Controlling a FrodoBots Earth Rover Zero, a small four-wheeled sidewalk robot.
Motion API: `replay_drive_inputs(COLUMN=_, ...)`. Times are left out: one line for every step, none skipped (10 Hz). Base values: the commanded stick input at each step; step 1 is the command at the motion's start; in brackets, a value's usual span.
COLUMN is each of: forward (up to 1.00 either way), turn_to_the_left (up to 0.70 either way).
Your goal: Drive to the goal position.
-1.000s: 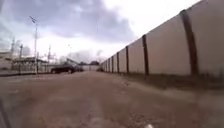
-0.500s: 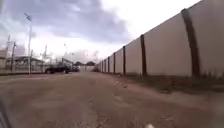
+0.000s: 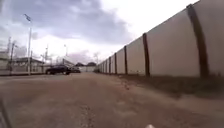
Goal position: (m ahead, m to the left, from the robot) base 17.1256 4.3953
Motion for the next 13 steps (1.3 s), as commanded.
replay_drive_inputs(forward=0.70, turn_to_the_left=0.00)
replay_drive_inputs(forward=0.70, turn_to_the_left=0.00)
replay_drive_inputs(forward=0.70, turn_to_the_left=0.00)
replay_drive_inputs(forward=0.70, turn_to_the_left=0.00)
replay_drive_inputs(forward=0.70, turn_to_the_left=0.00)
replay_drive_inputs(forward=0.70, turn_to_the_left=0.00)
replay_drive_inputs(forward=0.70, turn_to_the_left=0.00)
replay_drive_inputs(forward=0.70, turn_to_the_left=0.00)
replay_drive_inputs(forward=0.70, turn_to_the_left=0.00)
replay_drive_inputs(forward=0.70, turn_to_the_left=0.00)
replay_drive_inputs(forward=0.70, turn_to_the_left=0.00)
replay_drive_inputs(forward=0.70, turn_to_the_left=0.00)
replay_drive_inputs(forward=0.70, turn_to_the_left=0.00)
